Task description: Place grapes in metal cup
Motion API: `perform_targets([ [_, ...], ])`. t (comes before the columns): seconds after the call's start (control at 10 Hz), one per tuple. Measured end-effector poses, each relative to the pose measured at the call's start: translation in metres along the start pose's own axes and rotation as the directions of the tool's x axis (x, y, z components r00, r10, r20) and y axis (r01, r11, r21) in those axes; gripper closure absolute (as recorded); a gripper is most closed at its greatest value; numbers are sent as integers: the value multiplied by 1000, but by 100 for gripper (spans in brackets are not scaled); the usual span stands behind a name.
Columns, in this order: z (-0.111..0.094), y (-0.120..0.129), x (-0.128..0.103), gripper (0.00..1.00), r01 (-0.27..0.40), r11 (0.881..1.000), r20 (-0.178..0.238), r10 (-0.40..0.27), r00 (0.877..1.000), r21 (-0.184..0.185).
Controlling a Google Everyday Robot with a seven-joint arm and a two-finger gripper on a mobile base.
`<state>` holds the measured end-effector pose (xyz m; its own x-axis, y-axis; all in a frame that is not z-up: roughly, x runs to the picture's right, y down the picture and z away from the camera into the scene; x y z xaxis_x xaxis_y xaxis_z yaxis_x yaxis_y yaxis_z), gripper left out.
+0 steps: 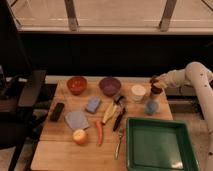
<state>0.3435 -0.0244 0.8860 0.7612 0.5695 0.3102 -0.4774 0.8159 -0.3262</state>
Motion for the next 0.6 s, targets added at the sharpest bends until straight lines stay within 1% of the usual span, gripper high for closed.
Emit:
perform_targets([
  [0.3,0,5,5,34,-15,1000,13,15,1000,-3],
  [0.5,0,7,2,34,-10,1000,23,10,1000,-1],
  [0.6,-5,6,-3,34,2,1000,29,-2,1000,6],
])
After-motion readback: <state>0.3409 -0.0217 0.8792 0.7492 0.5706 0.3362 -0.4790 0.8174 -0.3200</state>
